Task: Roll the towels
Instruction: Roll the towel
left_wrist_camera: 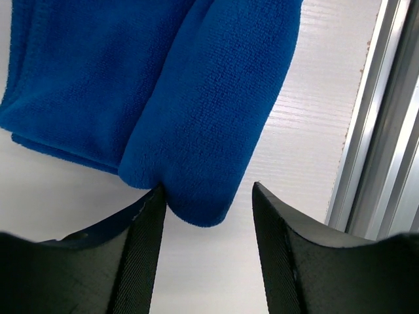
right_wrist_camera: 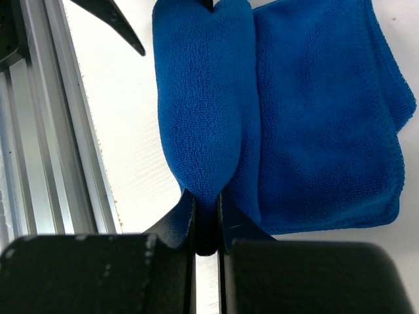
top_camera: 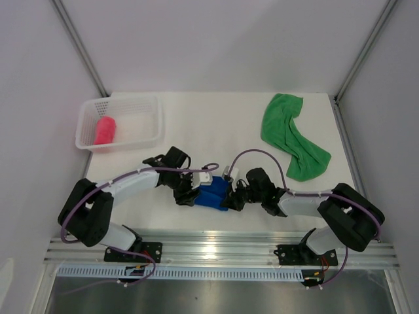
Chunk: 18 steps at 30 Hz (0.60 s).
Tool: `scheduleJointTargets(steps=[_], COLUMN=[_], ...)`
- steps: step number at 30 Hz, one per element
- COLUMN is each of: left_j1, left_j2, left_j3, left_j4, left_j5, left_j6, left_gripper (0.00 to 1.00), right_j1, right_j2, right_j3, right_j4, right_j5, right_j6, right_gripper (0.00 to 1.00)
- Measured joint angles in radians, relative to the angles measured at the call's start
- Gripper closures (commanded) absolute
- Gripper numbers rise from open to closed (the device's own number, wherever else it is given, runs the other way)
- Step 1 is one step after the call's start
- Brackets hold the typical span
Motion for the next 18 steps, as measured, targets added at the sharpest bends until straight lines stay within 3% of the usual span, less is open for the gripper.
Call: scheduleJointTargets(steps=[3, 4, 7, 10, 14, 18], left_j1=[-0.002, -0.001, -0.001, -0.001, -0.001, -0.001], left_j2=[0.024, 0.027, 0.029, 0.02, -0.004, -0.013], left_j3=[0.0, 0.0, 0.002, 0.002, 0.002, 0.001], left_j4=[0.008, 0.011, 0.0, -0.034, -0.113, -0.165], left_j5=[-0.003, -0.006, 0.001, 0.019, 0.062, 0.098], left_j6=[-0.006, -0.008, -0.014, -0.014, -0.02, -0.056], left_gripper=[0.69, 0.82, 0.95, 0.99, 0.98, 0.85], right_j1=[-0.008, -0.01, -0.014, -0.014, -0.008, -0.01], right_j2=[0.016, 0.021, 0.025, 0.025, 0.023, 0.023], right_j3=[0.0, 0.001, 0.006, 0.008, 0.012, 0.013], right_j4=[0.013, 0.015, 0.012, 0.0, -0.027, -0.05], right_j5=[-0.023, -0.029, -0.043, -0.072, -0.132, -0.198], right_j6=[0.015, 0.018, 0.033, 0.06, 0.106, 0.164], right_gripper=[1.0, 1.0, 1.0, 1.0, 1.0, 1.0])
